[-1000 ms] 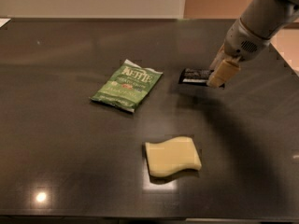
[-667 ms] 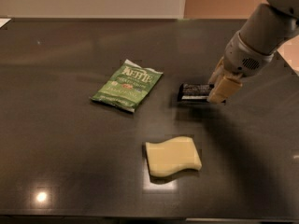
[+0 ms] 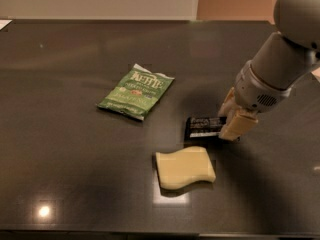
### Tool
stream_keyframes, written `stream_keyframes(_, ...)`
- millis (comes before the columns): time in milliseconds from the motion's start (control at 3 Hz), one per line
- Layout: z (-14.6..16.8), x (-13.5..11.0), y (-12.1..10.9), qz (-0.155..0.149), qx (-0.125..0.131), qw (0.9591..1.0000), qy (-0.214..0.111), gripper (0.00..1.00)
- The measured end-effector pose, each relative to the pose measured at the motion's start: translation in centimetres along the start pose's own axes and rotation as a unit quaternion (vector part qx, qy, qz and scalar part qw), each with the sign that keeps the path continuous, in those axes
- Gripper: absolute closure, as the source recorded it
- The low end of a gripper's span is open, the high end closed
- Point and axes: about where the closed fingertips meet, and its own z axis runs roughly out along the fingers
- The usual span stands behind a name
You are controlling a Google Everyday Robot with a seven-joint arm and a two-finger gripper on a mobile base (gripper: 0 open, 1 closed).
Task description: Move rxbar chocolate near sponge
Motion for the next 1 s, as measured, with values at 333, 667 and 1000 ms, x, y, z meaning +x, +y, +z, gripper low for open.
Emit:
stream_keyframes(333,0.16,-0.05,1.1,0.002,0.006,1.0,-0.003,0.61)
stream_keyframes(667,0.13,0.09,1.72,0.0,0.0,1.0,-0.01,0.37)
stream_keyframes(1000,0.18,0.01,1.74,-0.001,0.0,1.0,-0.009,0.13)
